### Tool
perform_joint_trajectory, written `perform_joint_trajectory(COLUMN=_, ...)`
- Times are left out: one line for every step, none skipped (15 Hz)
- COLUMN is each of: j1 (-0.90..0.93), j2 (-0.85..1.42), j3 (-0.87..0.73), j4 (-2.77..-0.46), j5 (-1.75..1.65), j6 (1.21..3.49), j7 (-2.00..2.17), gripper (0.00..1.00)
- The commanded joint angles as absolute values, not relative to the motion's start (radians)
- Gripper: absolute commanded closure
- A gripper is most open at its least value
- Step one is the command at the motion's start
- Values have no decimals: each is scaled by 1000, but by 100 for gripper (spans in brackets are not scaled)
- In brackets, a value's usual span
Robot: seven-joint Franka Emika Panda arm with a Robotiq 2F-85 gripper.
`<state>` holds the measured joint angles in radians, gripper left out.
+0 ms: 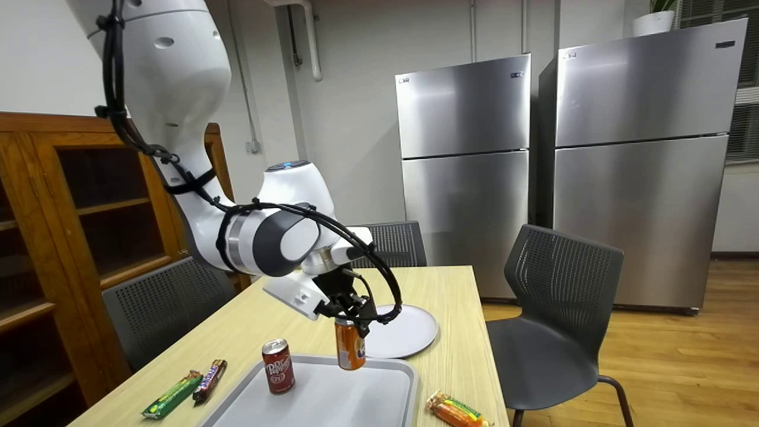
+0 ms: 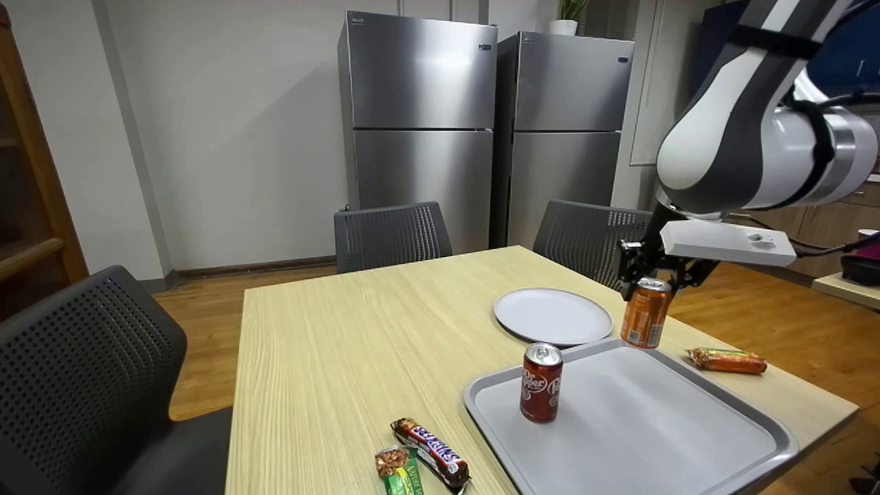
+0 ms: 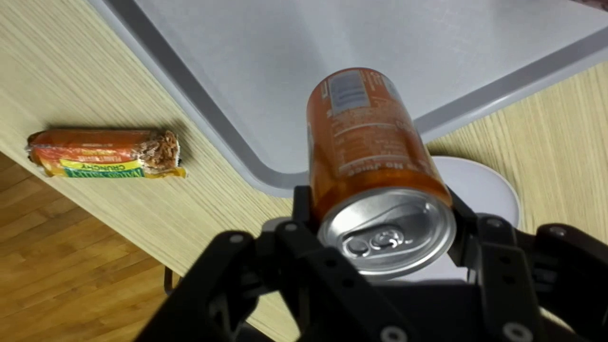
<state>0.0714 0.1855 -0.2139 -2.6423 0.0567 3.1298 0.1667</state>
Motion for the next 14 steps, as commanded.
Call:
perform_joint_trajectory(j1=203, j2=203, j3=-348, j4=-2690, j5=2, j6=3224, j7=234, gripper=62)
perform_joint_trajectory(j1=249, j2=224, j3=-390, j4=-2695, j5=9, j6=3246, j7=238, gripper=62)
perform_joint_trajectory(j1=292, j2=244, j3=-425, j4=-2697, j5=24, j6=3266, j7=236, gripper=62)
perform_joint_trajectory(j1=330, j2=261, j3=-452, j4=-2699, j5=42, j6=3276, j7=234, gripper=62)
perform_joint_trajectory(j1=362, j2=274, j3=-470, j4=-2702, j5=58, j6=3284, j7=237, gripper=62)
perform_joint_trajectory(j1=390, j2=287, j3=-485, j4=-2703, j5=71, j6=3289, j7=243, gripper=62)
perform_joint_trajectory(j1=412, j2=296, j3=-491, j4=-2704, j5=82, j6=3288, j7=250, gripper=62)
perform_joint_trajectory(j1=440, j2=307, j3=-505, j4=-2702, j5=93, j6=3285, j7=257, gripper=62)
perform_joint_trajectory(j1=460, j2=318, j3=-512, j4=-2701, j5=102, j6=3282, j7=263, gripper=62)
perform_joint_trajectory(j1=480, j2=326, j3=-519, j4=-2700, j5=112, j6=3278, j7=266, gripper=62)
perform_joint_trajectory(j1=501, j2=338, j3=-526, j4=-2699, j5=123, j6=3278, j7=269, gripper=62)
perform_joint_trajectory(j1=520, j2=346, j3=-535, j4=-2697, j5=131, j6=3275, j7=272, gripper=62)
perform_joint_trajectory(j1=534, j2=355, j3=-539, j4=-2697, j5=140, j6=3275, j7=274, gripper=62)
perform_joint_trajectory(j1=546, j2=363, j3=-544, j4=-2696, j5=149, j6=3272, j7=276, gripper=62)
